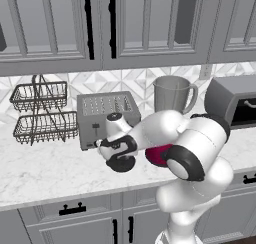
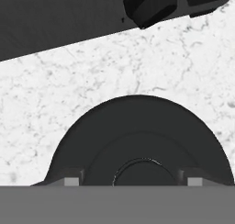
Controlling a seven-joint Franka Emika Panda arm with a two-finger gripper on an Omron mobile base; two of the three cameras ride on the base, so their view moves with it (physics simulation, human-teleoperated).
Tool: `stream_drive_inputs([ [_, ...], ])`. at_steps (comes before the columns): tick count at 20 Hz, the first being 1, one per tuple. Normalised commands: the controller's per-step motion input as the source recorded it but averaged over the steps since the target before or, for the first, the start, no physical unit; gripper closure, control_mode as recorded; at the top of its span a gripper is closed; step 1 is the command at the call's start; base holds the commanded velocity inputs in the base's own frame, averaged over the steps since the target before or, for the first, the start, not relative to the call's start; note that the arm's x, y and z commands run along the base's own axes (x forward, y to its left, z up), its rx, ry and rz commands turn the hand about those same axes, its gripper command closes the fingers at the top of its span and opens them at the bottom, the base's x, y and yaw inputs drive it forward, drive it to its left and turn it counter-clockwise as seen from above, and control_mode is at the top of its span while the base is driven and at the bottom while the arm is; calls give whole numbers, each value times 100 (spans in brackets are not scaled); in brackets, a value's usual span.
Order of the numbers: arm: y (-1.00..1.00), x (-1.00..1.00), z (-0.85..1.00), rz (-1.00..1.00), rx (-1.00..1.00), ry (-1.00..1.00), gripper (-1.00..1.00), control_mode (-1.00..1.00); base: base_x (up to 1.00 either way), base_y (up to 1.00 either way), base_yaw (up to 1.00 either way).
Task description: Close the lid blender by securely placing the lid on top.
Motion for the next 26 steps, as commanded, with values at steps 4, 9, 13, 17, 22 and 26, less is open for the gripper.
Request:
stream_drive_inputs([
  [4,0,0,0,0,0,0,100,-100,0,0,0],
  [9,0,-1,0,1,0,0,100,-100,0,0,0],
  [13,0,-14,38,6,0,-3,100,-100,0,0,0],
  [17,0,-19,59,4,0,-12,100,-100,0,0,0],
  [22,0,-14,68,3,0,-5,100,-100,0,0,0],
  [26,0,-10,67,3,0,-2,100,-100,0,0,0],
])
